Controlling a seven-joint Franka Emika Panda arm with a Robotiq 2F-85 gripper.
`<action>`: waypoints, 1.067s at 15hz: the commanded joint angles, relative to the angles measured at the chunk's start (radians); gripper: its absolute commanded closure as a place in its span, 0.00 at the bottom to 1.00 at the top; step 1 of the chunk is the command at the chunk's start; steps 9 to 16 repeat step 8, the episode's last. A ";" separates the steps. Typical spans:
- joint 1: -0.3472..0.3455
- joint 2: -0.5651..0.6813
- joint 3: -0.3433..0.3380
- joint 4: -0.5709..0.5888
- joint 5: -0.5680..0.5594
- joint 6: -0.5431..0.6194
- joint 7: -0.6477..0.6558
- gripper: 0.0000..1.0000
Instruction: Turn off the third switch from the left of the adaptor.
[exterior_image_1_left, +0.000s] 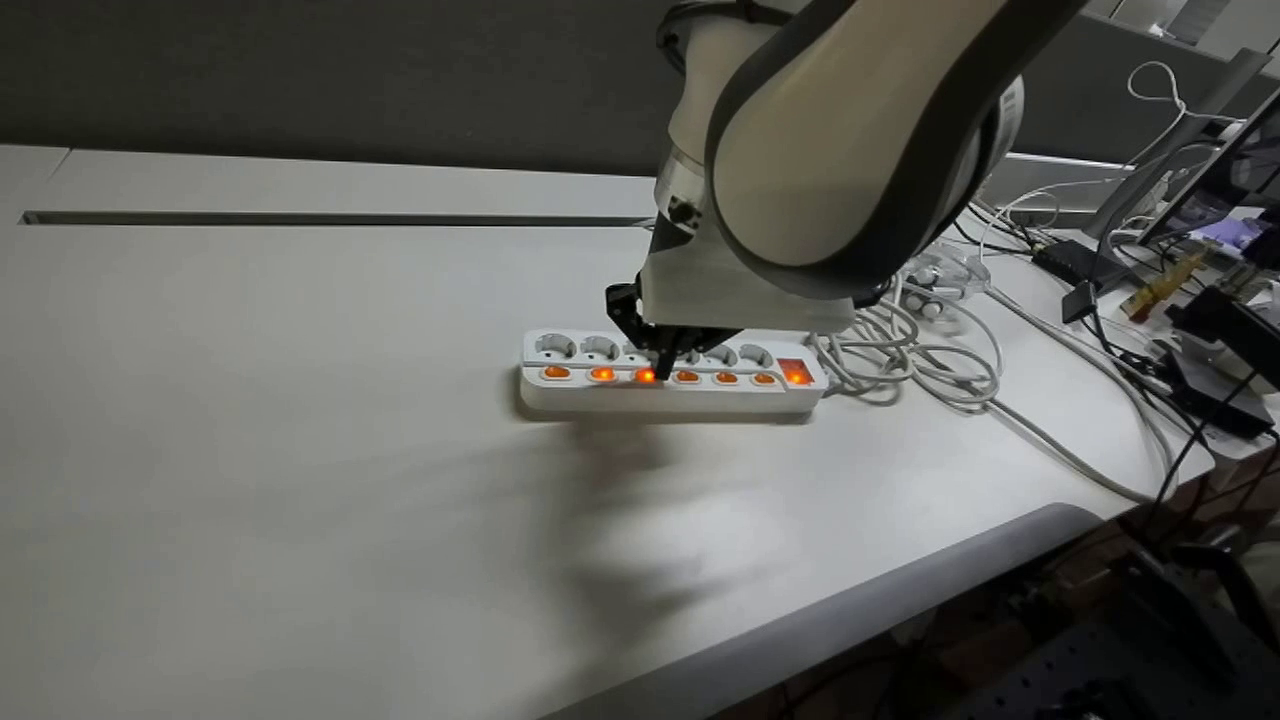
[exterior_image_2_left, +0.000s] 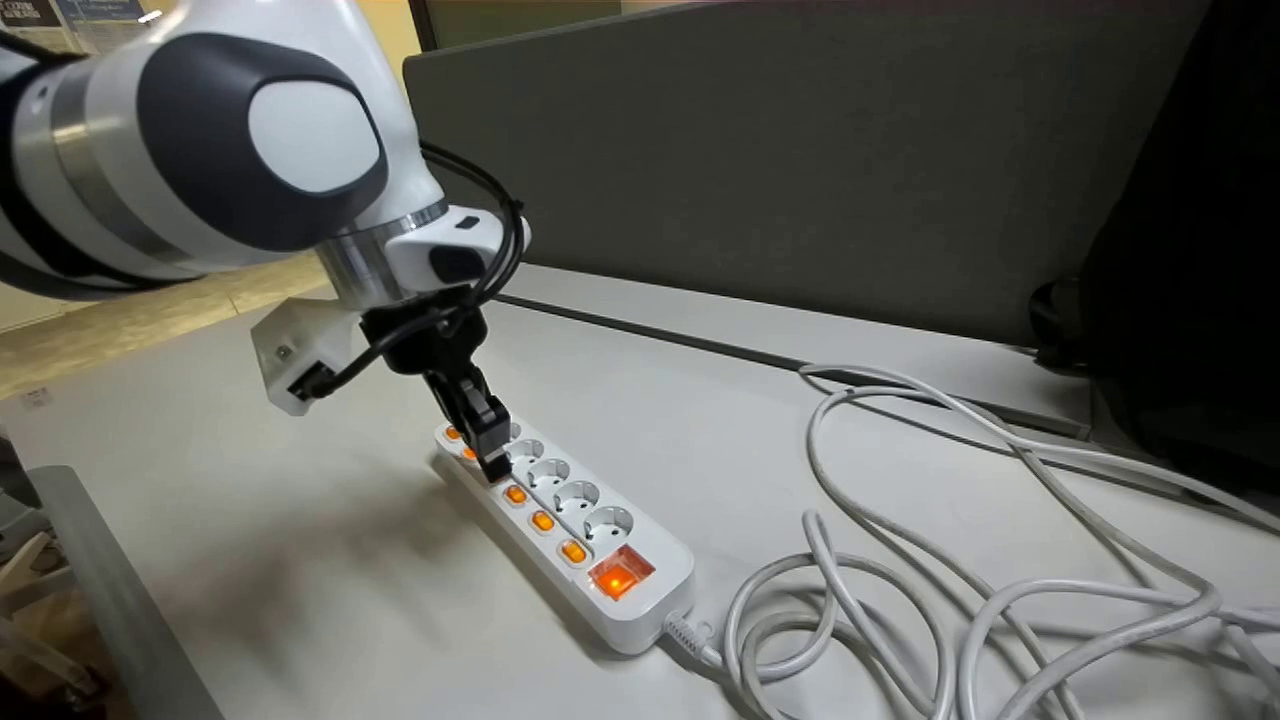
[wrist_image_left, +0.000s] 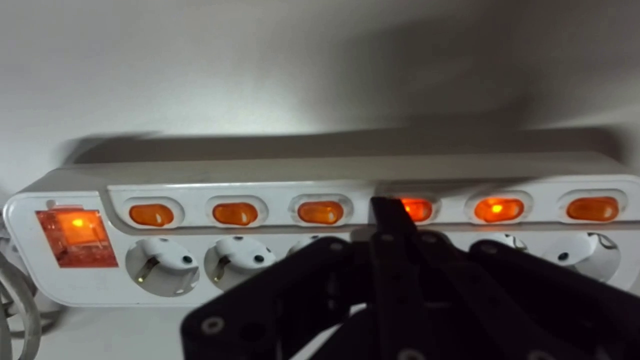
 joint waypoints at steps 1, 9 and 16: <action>0.087 0.042 -0.098 0.014 -0.044 0.042 0.102 1.00; 0.232 0.055 -0.219 0.011 -0.001 0.012 0.212 1.00; 0.232 0.055 -0.219 0.011 -0.001 0.012 0.212 1.00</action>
